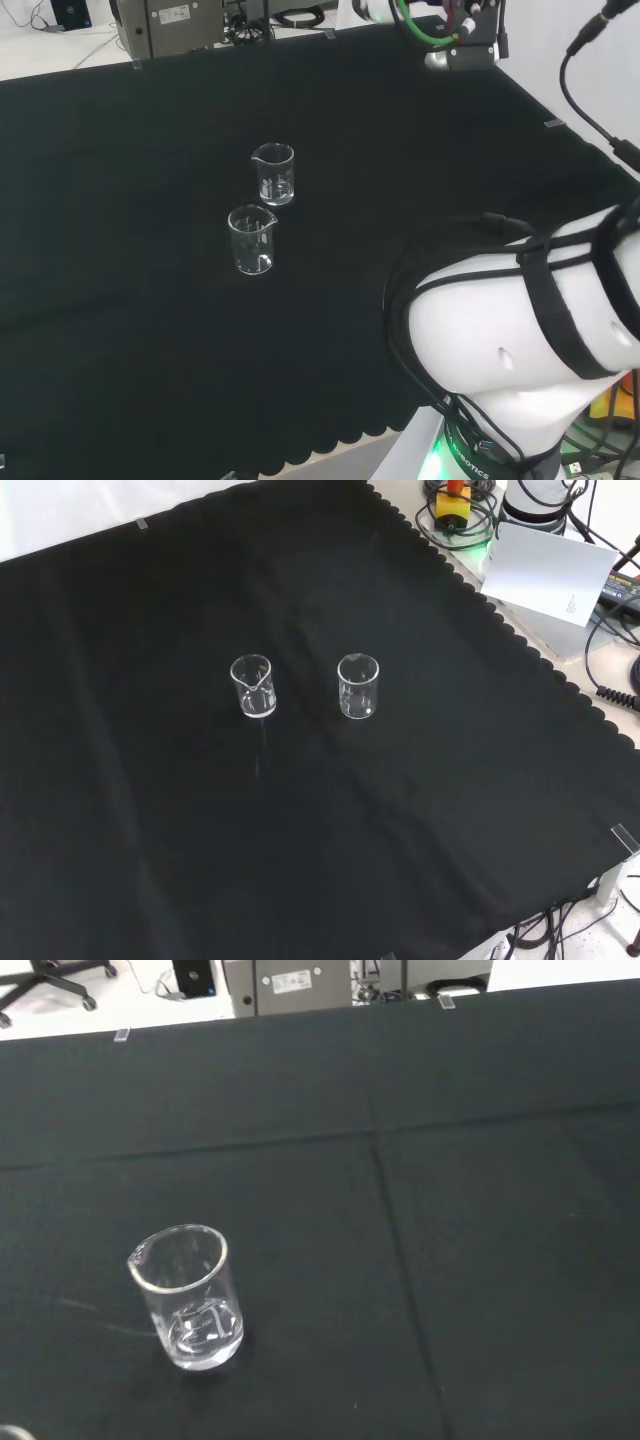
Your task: Pick up the beaker on the right.
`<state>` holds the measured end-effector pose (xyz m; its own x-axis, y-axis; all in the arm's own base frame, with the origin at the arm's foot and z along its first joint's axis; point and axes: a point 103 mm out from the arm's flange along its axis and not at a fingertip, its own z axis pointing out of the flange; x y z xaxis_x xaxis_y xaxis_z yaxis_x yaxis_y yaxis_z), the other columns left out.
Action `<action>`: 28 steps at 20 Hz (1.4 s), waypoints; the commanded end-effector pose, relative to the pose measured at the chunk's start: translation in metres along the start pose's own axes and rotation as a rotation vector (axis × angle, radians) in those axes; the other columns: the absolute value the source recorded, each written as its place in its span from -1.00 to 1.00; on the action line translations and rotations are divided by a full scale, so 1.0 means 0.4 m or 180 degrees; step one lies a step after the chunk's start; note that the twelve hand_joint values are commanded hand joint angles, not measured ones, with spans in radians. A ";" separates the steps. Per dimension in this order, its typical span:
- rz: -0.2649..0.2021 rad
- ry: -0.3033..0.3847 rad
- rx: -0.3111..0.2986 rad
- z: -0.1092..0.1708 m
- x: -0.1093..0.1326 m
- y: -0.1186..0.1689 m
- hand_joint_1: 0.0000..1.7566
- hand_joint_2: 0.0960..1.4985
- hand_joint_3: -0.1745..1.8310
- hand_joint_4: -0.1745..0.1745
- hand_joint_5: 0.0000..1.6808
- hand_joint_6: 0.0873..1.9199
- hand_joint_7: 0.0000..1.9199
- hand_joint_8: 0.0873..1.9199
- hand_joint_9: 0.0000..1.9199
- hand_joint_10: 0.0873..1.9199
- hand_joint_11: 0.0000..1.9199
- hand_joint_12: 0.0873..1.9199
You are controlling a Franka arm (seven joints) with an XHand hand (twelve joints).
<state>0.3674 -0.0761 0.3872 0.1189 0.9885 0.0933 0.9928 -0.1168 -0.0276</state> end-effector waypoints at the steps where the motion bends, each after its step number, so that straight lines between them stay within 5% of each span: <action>1: -0.0290 0.0247 -0.0057 0.162 -0.089 0.122 -0.37 0.30 -0.49 -0.12 -0.58 -1.00 -0.86 -0.46 -0.65 -0.36 -0.89 0.41; 13: -0.0545 0.0603 0.0139 0.391 -0.074 0.257 -0.15 -0.08 -0.24 -0.13 -0.57 -1.00 -0.84 -0.42 -0.62 -0.36 -0.87 0.42; 28: -0.0871 0.0951 0.0205 0.545 -0.029 0.337 -0.06 -0.25 -0.15 -0.21 -0.49 -1.00 -0.69 -0.35 -0.48 -0.39 -0.76 0.39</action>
<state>0.4569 -0.0987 0.2349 -0.0230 0.9715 0.2358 0.9960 0.0426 -0.0783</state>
